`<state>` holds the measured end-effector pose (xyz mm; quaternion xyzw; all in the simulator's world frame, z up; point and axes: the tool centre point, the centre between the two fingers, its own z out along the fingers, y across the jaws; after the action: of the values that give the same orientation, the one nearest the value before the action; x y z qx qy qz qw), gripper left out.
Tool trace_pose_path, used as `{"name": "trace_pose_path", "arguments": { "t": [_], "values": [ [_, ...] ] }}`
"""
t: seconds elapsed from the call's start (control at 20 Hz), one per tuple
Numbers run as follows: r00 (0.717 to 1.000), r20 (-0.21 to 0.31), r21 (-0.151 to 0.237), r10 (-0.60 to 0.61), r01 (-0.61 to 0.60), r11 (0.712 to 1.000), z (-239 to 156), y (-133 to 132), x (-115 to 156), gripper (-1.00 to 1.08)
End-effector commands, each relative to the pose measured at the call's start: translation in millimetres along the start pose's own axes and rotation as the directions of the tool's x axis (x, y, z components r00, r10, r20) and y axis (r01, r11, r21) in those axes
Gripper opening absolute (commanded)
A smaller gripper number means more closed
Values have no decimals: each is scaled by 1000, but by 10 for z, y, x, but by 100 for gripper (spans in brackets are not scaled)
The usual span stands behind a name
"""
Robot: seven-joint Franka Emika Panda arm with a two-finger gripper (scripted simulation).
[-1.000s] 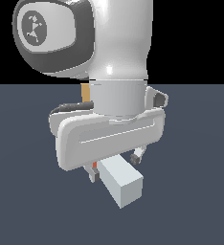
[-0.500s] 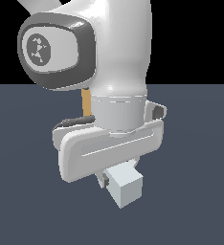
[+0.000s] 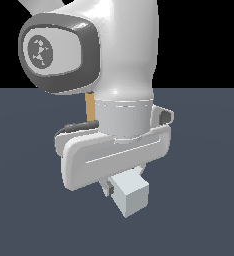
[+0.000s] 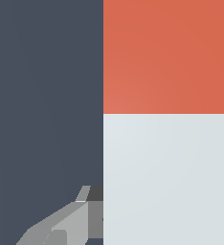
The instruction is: Insert the peg into the horizontal hole in a box.
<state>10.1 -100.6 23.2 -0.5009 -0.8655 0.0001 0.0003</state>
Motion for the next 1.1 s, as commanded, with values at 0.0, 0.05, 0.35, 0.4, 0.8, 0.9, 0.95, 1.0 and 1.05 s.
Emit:
{"name": "trace_pose_path", "arguments": {
  "t": [0.0, 0.05, 0.35, 0.4, 0.8, 0.9, 0.95, 1.0, 1.05],
  "values": [
    [1000, 0, 0, 5, -5, 1000, -5, 0, 11, -100],
    [1000, 0, 0, 9, -9, 1000, -10, -3, 19, -100],
    [998, 0, -1, 62, -62, 998, -68, -36, 122, -100],
    [997, 0, -1, 75, -75, 997, -82, -43, 148, -100],
    [976, 0, -1, 219, -219, 976, -240, -95, 438, -100],
    [965, -1, -1, 263, -263, 965, -290, -102, 530, -100],
    [959, -1, -1, 285, -285, 959, -314, -103, 575, -100],
    [952, -1, -1, 306, -306, 952, -339, -103, 620, -100],
    [945, -1, -1, 327, -327, 945, -363, -102, 665, -100]
  ]
}}
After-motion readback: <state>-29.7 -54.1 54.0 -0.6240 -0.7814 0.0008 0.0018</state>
